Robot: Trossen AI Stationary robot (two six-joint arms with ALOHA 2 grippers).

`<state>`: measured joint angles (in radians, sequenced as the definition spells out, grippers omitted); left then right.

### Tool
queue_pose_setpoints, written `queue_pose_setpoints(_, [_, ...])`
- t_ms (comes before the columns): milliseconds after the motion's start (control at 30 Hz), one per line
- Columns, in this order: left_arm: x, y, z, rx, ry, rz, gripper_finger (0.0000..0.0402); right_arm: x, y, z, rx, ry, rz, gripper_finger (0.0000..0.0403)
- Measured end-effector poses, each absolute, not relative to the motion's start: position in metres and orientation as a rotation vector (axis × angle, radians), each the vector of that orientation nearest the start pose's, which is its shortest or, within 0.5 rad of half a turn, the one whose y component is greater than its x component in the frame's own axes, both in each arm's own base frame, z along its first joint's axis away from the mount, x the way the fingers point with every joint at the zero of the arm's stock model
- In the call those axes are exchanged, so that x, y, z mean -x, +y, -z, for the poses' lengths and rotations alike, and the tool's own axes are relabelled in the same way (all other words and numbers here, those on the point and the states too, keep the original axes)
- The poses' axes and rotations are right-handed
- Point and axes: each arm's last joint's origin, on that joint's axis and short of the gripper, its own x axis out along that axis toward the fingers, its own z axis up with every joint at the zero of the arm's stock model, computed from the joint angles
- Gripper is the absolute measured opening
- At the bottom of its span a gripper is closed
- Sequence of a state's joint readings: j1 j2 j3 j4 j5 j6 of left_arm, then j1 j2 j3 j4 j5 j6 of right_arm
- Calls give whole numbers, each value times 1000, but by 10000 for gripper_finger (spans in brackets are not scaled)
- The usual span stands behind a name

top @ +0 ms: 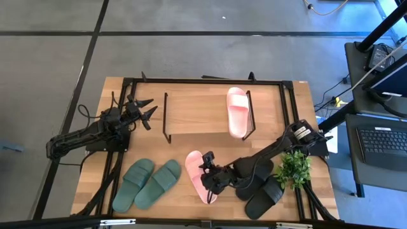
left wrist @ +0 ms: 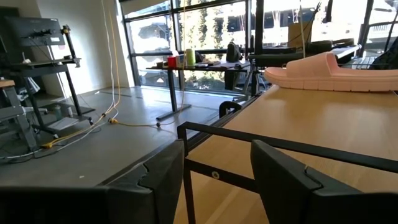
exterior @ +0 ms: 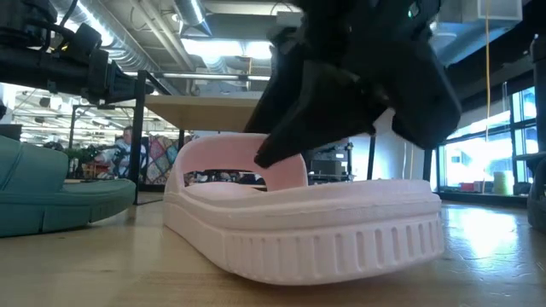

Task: Pick and place slides into the shelf
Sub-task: Put the pink slide on the shelf

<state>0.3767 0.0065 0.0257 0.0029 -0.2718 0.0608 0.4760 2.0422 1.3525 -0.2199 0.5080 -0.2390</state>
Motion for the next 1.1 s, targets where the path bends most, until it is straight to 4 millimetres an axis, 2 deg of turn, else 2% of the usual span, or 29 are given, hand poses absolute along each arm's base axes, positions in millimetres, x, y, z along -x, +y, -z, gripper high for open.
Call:
queue_pose_setpoints(233, [-86,42,-172,-60,-3,-649,179,-389,177,-140,666,827,-27,196])
queue_pose_setpoints(400, [-86,42,-172,-60,-3,-648,179,-390,176,-138,653,830,-3,188])
queue_pose_setpoints(567, [-86,42,-172,-60,-3,-649,179,-390,174,-138,656,838,0,148])
queue_pose_setpoints(900, [-86,42,-172,-60,-2,-649,179,-390,174,-139,665,843,3,43])
queue_pose_setpoints(1000, [-86,42,-172,-60,-2,-649,179,-391,181,-145,673,847,-14,14])
queue_pose_setpoints(1100, [-86,42,-172,-60,-3,-649,179,-393,191,-161,678,849,-37,15])
